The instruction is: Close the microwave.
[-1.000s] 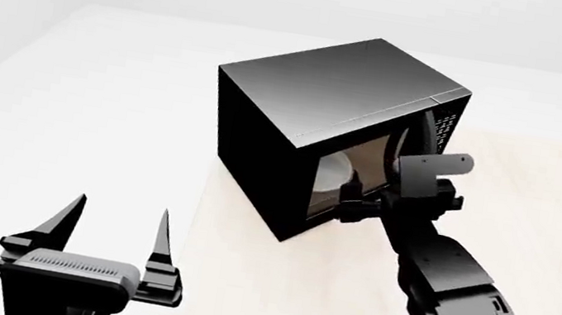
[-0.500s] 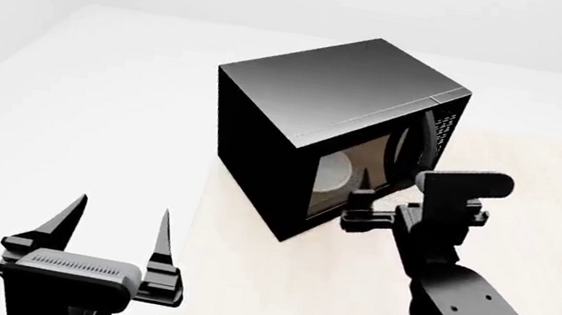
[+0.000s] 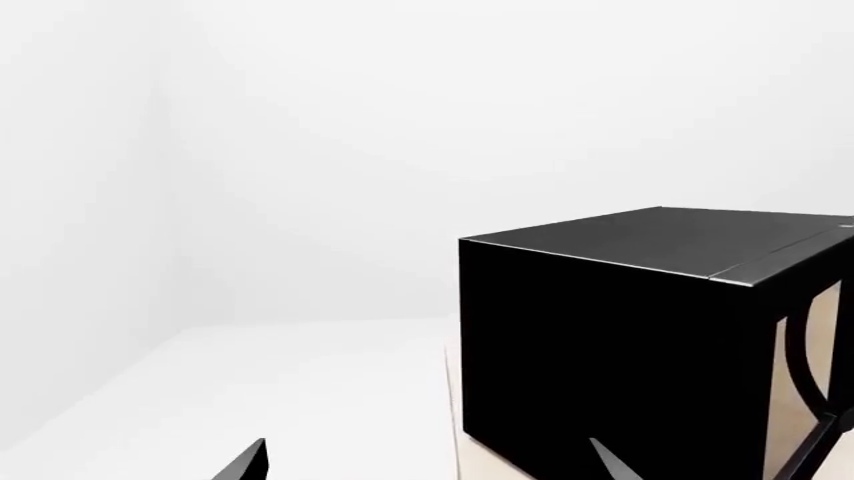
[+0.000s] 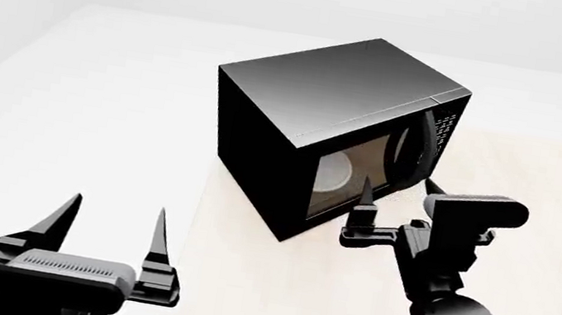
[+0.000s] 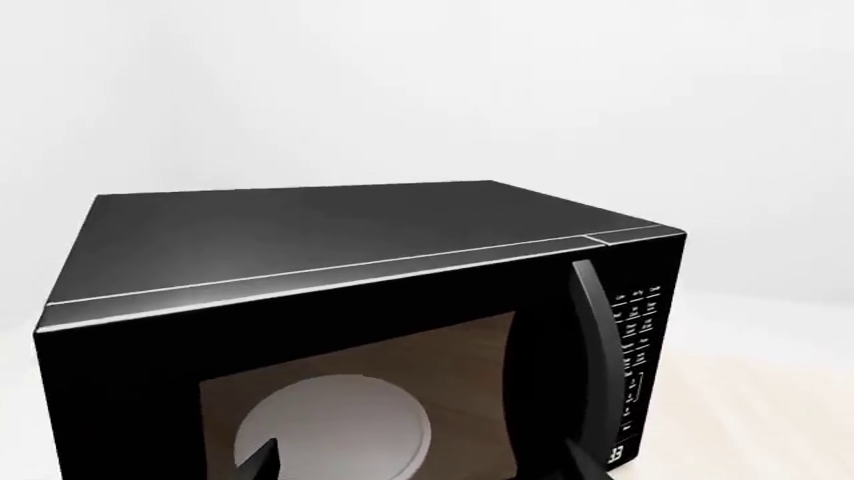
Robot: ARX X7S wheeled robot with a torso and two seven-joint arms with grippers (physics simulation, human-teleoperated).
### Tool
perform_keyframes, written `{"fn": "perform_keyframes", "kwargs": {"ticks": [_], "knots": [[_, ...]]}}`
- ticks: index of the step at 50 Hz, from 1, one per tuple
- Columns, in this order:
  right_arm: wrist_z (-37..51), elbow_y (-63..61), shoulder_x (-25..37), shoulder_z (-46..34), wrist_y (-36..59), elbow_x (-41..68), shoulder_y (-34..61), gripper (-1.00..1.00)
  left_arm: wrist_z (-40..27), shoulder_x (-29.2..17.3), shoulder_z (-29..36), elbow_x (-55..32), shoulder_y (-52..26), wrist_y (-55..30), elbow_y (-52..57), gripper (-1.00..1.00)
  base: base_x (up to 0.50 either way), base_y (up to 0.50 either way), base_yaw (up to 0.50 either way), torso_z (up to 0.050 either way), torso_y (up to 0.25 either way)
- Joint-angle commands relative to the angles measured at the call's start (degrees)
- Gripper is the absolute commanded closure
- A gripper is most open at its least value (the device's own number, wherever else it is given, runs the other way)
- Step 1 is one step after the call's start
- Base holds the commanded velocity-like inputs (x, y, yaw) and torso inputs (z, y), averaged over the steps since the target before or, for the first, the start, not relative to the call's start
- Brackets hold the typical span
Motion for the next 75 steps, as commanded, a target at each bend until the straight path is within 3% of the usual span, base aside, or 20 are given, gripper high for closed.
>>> {"fn": "perform_keyframes", "kwargs": {"ticks": [1, 27, 55, 75], "knots": [[-0.8, 0.4, -0.6, 0.8, -4.4, -0.5, -1.5, -1.0, -0.3, -0.2, -0.2, -0.3, 0.1, -0.1, 0.6, -1.0, 0.0, 0.0, 0.0, 0.0, 0.0], [-9.3, 3.7, -1.0, -0.4, -15.9, -3.4, -1.7, -1.0, -1.3, -1.1, -0.8, -0.8, 1.0, -0.2, 4.2, -1.0, 0.0, 0.0, 0.0, 0.0, 0.0], [-14.6, 5.9, -1.1, -1.5, -22.8, -5.2, -1.5, -1.0, -5.7, -2.8, -7.3, -5.2, 0.6, -2.0, 12.5, -1.0, 0.0, 0.0, 0.0, 0.0, 0.0], [-17.6, 11.5, -4.7, 0.8, -38.4, -8.1, -2.2, -1.0, -6.6, -3.6, -7.7, -5.6, 1.7, -2.2, 15.3, -1.0, 0.0, 0.0, 0.0, 0.0, 0.0]]}}
